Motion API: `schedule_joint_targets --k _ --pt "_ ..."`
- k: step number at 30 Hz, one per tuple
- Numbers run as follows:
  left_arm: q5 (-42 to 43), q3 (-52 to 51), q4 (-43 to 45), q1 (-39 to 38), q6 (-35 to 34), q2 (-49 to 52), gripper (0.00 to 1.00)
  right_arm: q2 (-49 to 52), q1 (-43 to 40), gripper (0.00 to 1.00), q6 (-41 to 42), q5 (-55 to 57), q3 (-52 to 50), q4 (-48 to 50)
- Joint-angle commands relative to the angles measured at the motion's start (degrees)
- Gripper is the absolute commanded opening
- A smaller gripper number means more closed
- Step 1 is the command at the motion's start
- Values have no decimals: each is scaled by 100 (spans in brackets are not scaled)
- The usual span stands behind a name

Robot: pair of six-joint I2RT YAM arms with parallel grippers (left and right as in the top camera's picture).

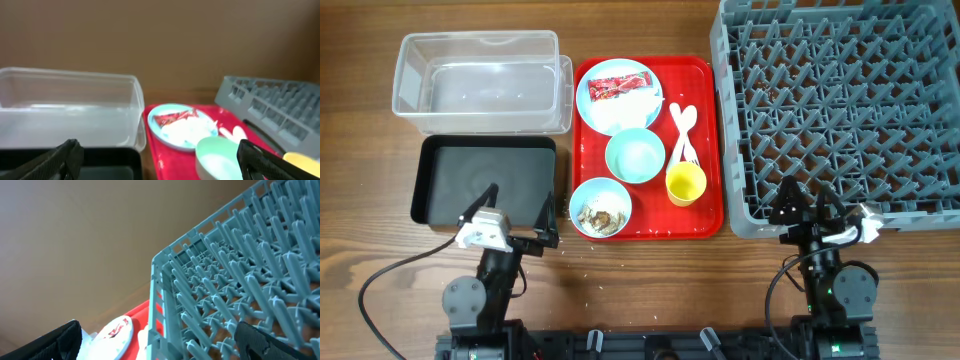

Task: Sort waste into correct bins and load items into the dishwasher rack
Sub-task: 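Reach the left gripper to the blue plate and grasp the wrapper and tissue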

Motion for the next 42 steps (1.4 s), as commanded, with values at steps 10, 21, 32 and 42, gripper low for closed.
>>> schedule_joint_targets --k 10,21,32,42 --pt "256 4076 -1609 -28 -28 3646 100 2675 22 100 -2249 -647 3936 -1797" --pt "-680 9092 -3694 -1753 439 10472 100 5947 22 100 -2527 -1327 6279 -4256" --pt "-463 9092 -2697 -2323 2345 12469 100 6148 22 100 -2542 -1325 6279 -4693" --pt "-459 9090 -2271 -2302 2343 13079 59 6148 22 100 -2540 -1322 6279 -4769"
